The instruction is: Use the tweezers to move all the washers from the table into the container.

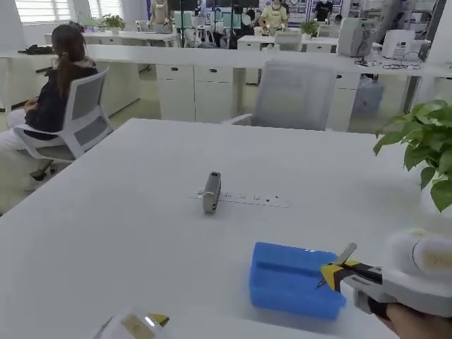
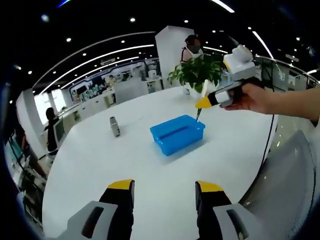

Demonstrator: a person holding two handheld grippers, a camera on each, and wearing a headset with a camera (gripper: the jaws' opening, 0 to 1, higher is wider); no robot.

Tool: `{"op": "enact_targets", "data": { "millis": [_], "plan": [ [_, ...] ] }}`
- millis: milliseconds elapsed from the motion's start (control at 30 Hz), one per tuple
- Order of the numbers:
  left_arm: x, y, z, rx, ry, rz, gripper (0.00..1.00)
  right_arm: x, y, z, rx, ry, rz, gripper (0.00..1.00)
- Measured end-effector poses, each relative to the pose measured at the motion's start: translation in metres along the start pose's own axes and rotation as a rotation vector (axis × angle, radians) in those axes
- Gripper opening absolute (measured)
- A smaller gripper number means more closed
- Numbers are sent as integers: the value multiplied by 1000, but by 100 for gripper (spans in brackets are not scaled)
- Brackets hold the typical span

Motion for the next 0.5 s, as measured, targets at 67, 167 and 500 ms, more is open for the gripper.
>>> {"op": "enact_targets", "data": {
  "millis": [67,167,500],
  "plan": [
    [-5,9,0,-27,-40,-31,47,5,-2,-5,-2,12,4,3],
    [-11,22,-2,-57,-82,-48,47,11,-5,-11,-5,37,20,4],
    [-26,61,0,-142,-230,-62,46,38,-17,-26,46,150,-69,4]
  ]
}}
Point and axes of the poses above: the centre of the closed fingertips' face, and the gripper's own axes: z roughly forward along the fingers, x roughly to its left, y roughly out of its top, the point moved 4 cm from there along -z, roughly backward along the fingers, and after that the axes turned 9 degrees about z, right-handed, at the moved point
